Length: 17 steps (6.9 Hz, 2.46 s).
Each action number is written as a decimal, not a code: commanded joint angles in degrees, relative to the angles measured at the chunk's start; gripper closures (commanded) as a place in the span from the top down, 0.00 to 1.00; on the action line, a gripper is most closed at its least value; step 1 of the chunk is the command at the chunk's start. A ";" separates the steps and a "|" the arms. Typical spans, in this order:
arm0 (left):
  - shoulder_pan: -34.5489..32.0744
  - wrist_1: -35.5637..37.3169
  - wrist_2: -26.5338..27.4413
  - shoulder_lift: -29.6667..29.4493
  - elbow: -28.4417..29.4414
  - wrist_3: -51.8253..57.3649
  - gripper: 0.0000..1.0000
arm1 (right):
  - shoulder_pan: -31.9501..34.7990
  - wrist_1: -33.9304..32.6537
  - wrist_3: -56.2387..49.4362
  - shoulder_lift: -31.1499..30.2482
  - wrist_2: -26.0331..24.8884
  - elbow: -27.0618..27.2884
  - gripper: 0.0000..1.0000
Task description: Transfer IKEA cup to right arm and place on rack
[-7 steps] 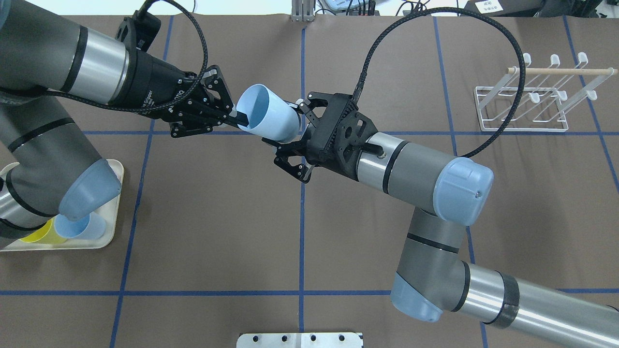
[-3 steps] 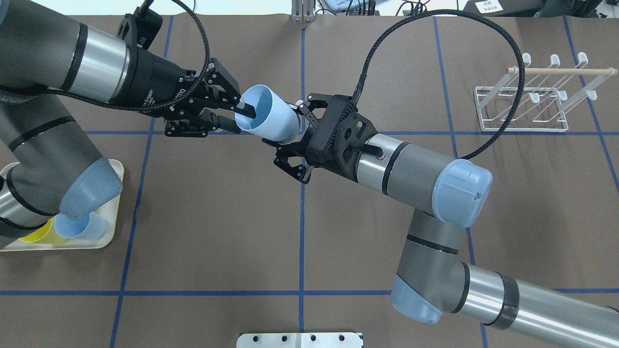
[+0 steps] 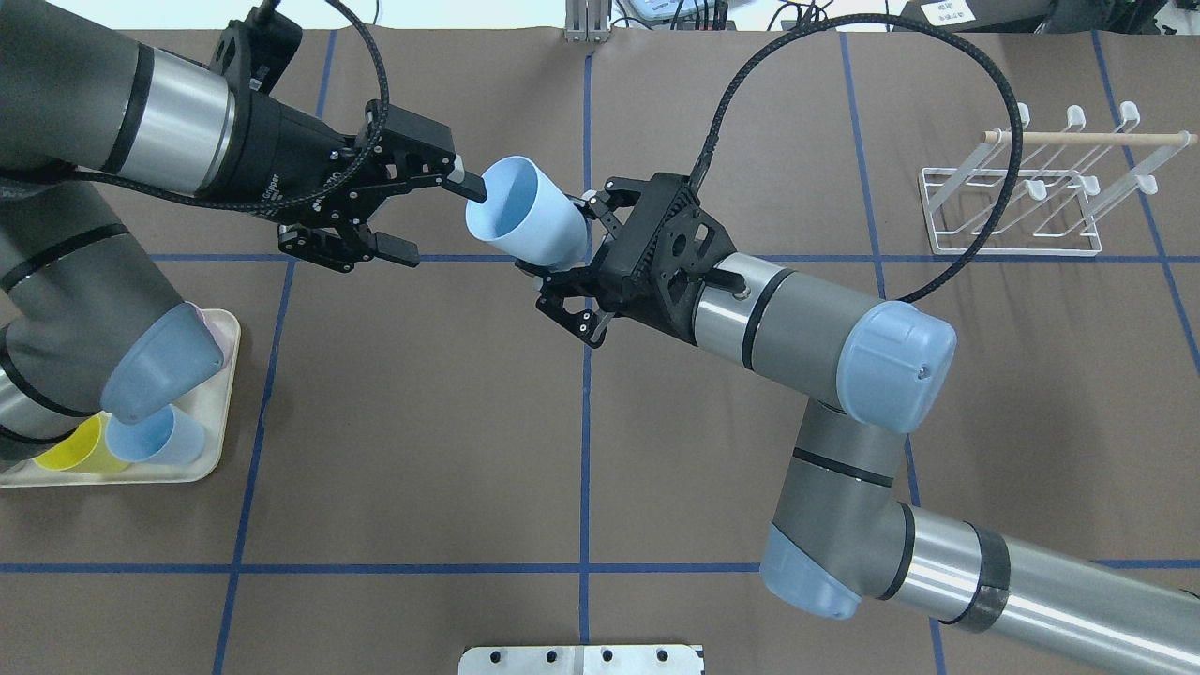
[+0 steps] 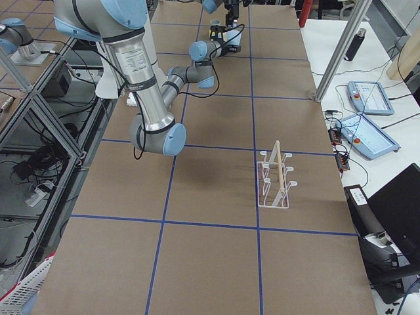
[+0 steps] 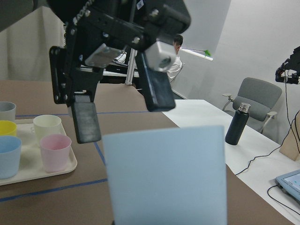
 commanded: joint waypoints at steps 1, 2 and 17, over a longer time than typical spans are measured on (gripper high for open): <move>-2.98 0.34 -0.13 6.96 0.05 9.33 1.00 | 3.17 -13.89 3.46 -0.28 0.13 3.85 0.34; -6.13 0.60 -0.56 11.87 0.23 16.35 1.00 | 5.88 -24.50 3.81 -1.07 0.56 8.67 0.34; -31.30 7.29 -5.58 29.76 12.80 78.82 1.00 | 46.07 -45.80 -88.45 -16.55 10.41 -0.58 0.34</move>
